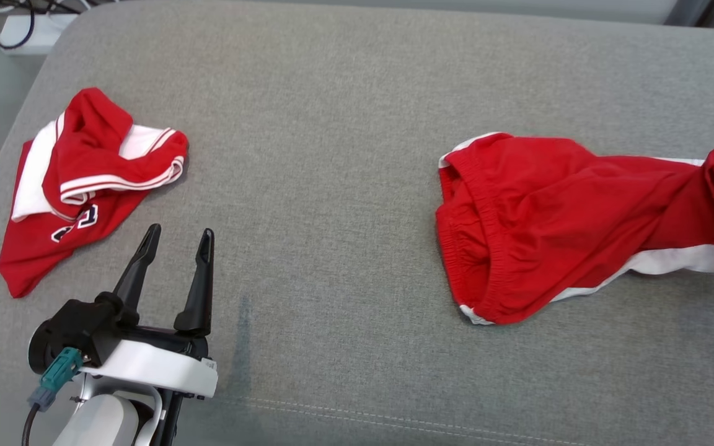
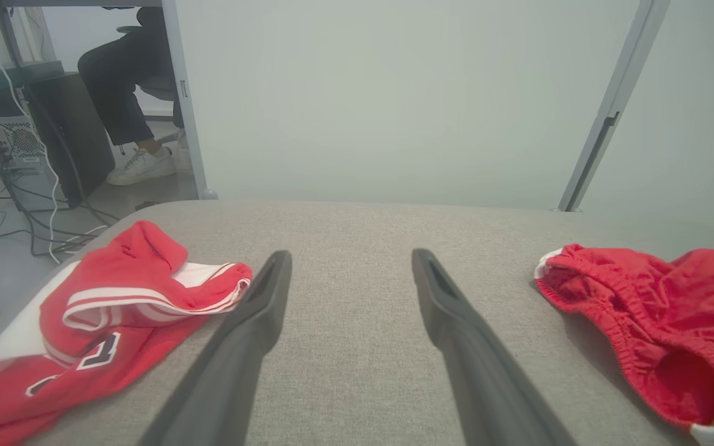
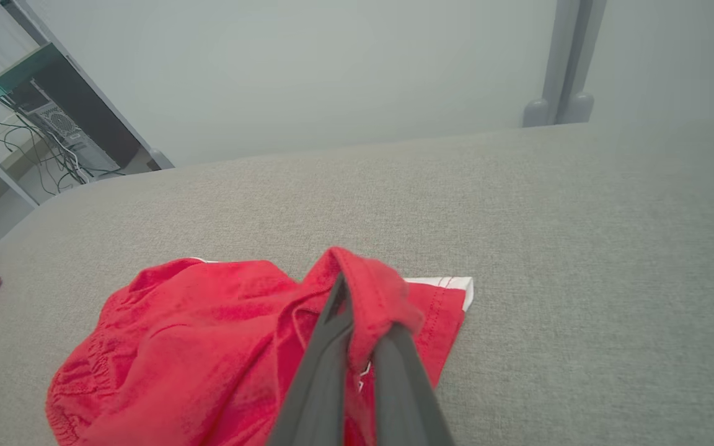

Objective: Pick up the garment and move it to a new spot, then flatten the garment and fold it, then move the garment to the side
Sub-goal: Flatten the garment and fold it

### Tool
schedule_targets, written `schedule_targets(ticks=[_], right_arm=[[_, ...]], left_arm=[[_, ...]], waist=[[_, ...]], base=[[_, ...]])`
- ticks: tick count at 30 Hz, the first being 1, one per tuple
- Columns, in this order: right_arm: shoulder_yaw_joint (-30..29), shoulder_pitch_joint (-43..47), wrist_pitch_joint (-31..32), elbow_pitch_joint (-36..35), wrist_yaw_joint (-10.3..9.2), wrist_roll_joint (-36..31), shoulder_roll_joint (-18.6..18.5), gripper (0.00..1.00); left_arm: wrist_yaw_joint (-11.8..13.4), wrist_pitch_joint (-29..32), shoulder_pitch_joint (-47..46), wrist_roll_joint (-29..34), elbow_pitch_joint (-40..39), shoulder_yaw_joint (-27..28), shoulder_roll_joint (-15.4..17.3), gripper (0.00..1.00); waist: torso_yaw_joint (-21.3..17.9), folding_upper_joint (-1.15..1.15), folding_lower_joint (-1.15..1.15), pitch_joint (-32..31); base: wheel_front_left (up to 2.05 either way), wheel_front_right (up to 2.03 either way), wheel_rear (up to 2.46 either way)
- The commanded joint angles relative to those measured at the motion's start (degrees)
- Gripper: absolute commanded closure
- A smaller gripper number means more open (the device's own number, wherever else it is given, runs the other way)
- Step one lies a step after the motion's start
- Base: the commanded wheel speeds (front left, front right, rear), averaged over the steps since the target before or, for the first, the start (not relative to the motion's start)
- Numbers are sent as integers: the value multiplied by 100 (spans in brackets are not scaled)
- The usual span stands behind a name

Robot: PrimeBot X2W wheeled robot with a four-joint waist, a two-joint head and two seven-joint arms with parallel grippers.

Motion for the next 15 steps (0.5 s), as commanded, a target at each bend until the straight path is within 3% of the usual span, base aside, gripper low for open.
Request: schedule_targets(ticks=[1, 2, 3, 4, 9, 15], right_arm=[[71, -135, -90, 7, 25, 54, -147, 100], [97, -228, -144, 248, 25, 82, -151, 100], [94, -319, -231, 495, 25, 104, -142, 70], [83, -400, -335, 729, 25, 127, -122, 3], [120, -611, -1002, 1305, 25, 261, -59, 0], [287, -395, -1930, 1147, 25, 332, -158, 0]], left_arm=[[-35, -74, -243, 67, -100, 226, 154, 0], [-45, -74, -268, 77, -97, 229, 144, 0], [-59, -74, -295, 87, -94, 231, 128, 0], [-74, -74, -318, 99, -85, 227, 111, 0], [-105, -75, -392, 178, -50, 216, 36, 0], [-66, -75, -323, 257, -61, 264, 107, 0]], waist=[[74, 0, 0, 108], [96, 0, 0, 153], [120, 0, 0, 187], [144, 0, 0, 211], [168, 0, 0, 245], [-49, 0, 0, 70]], base=[[0, 0, 0], [0, 0, 0], [0, 0, 0], [0, 0, 0], [0, 0, 0], [0, 0, 0]])
